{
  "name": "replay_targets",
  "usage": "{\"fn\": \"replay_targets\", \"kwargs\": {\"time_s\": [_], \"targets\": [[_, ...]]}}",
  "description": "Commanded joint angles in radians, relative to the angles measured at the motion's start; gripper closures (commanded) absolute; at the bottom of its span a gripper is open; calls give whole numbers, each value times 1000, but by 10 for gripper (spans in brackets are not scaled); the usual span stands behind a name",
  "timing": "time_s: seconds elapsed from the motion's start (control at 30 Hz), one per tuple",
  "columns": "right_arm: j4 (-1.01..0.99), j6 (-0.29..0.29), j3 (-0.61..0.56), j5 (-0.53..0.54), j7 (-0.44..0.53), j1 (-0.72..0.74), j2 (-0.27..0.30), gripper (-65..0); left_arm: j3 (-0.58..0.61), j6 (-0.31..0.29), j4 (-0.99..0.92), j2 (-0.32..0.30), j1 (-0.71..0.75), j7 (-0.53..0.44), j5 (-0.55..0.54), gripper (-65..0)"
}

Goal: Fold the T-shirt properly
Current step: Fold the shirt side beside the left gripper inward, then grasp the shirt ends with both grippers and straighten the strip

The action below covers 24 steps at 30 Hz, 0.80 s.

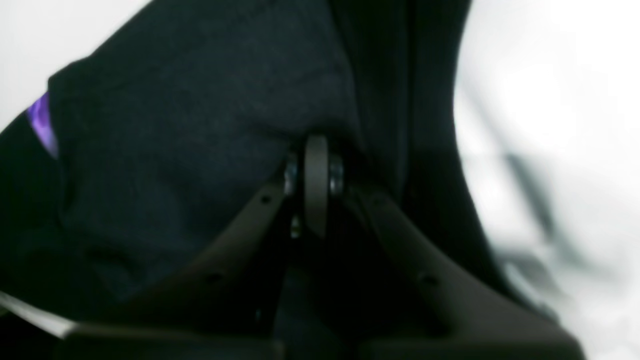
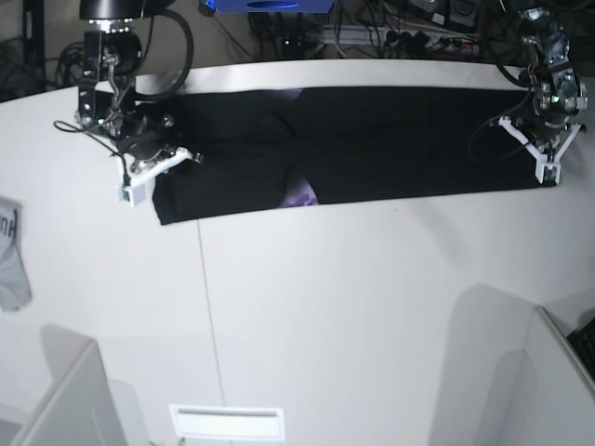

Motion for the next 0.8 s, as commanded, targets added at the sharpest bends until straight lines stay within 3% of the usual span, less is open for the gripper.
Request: {"fn": "replay_targets", "kwargs": {"time_s": [0.0, 0.23, 0.37, 0.6, 0.77], "targets": [[-33, -25, 4, -64, -7, 23, 21, 0, 20, -12, -39, 12, -15, 53, 13, 0], [-144, -25, 6, -64, -2, 161, 54, 0, 34, -10, -71, 38, -176, 69, 19, 0], [-147, -25, 6, -64, -10, 223, 61, 0, 32, -10, -42, 38, -236, 150, 17, 0], [52, -22, 6, -55, -68, 218, 68, 0, -94, -19, 188, 36, -231, 231, 5, 0], [278, -20, 6, -54, -128, 170, 65, 0, -288, -131, 271, 26, -225, 299, -141, 0]]}}
